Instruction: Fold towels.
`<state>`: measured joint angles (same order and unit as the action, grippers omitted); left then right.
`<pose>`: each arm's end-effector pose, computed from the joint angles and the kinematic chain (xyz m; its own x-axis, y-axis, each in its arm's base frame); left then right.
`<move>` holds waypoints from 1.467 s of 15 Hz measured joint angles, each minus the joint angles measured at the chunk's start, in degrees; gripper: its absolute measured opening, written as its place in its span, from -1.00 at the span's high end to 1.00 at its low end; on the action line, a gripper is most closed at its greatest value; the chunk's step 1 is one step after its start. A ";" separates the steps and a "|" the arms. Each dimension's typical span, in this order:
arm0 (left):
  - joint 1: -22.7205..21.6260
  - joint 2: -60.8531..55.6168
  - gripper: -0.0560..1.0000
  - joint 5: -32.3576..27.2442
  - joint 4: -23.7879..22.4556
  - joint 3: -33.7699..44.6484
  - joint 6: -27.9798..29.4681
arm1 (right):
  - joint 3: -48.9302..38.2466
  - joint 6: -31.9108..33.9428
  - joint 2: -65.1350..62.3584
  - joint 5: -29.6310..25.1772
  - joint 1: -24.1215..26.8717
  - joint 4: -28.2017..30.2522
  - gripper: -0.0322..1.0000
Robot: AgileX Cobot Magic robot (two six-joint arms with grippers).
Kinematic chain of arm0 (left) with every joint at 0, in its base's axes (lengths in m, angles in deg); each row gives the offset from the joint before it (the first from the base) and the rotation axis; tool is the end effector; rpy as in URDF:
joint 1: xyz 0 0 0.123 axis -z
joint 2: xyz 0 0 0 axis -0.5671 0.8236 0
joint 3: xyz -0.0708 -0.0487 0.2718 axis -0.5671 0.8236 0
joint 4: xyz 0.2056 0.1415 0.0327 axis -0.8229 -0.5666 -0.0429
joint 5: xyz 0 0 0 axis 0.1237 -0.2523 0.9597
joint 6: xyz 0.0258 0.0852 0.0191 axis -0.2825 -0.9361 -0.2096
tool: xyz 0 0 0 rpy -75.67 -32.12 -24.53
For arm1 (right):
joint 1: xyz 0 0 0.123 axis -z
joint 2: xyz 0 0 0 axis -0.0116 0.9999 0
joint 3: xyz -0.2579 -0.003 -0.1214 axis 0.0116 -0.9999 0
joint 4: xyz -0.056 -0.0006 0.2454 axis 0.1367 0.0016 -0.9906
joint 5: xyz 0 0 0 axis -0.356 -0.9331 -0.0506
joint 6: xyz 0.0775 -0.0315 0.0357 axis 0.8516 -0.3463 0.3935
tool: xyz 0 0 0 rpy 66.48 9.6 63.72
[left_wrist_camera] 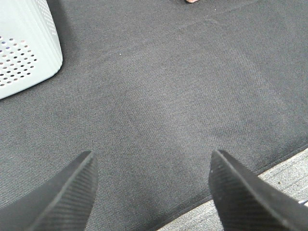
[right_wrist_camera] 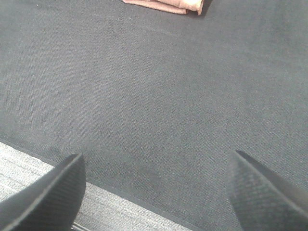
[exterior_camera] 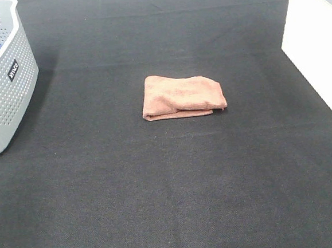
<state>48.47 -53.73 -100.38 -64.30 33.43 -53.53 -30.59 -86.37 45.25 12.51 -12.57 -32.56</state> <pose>0.0200 -0.0186 0.2765 -0.5631 0.2262 -0.7948 0.3986 0.9169 -0.0214 0.0218 0.0206 0.2783 -0.5831 -0.2216 -0.7816 -0.4005 0.9155 0.0393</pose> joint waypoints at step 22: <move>-12.72 -11.00 -0.32 -0.06 3.55 0.00 -4.30 | 0.00 -0.34 -9.80 0.06 9.22 -1.89 -0.53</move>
<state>35.76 -64.73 -100.44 -60.74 33.43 -57.83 -30.59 -86.71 35.46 12.57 -3.35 -34.45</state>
